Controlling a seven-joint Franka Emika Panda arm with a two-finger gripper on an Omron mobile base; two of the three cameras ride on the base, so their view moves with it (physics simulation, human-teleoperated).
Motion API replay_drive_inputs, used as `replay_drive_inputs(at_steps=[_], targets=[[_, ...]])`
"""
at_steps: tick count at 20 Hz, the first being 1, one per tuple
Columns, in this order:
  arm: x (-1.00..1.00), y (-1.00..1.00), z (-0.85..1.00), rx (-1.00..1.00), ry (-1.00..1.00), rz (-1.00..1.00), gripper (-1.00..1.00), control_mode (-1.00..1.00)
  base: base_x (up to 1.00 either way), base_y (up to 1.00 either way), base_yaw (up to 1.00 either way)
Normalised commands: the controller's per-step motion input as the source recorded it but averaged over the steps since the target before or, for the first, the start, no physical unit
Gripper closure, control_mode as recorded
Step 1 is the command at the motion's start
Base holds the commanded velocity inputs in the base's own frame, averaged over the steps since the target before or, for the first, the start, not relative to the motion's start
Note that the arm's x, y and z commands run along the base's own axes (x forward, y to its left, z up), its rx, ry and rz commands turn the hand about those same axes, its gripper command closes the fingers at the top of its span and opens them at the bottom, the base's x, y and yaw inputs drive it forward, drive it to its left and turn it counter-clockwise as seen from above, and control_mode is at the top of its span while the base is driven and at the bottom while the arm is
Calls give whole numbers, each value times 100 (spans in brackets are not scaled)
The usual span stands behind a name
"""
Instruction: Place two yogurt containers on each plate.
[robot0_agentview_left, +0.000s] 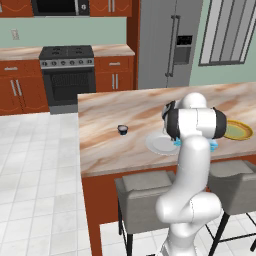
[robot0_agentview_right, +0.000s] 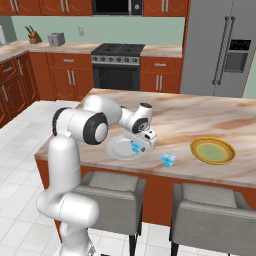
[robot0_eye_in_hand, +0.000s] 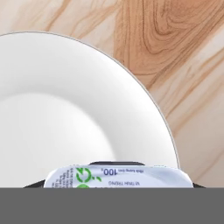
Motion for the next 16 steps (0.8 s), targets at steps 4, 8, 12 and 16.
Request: replay_drive_inputs(at_steps=[4,8,12,16], targets=[[0,0,0,0,14,0,-100,-100,0,0,0],[0,0,0,0,24,0,-100,-100,0,0,0],[0,0,5,0,25,0,-100,-100,0,0,0],[0,1,22,0,11,0,-100,-100,0,0,0]])
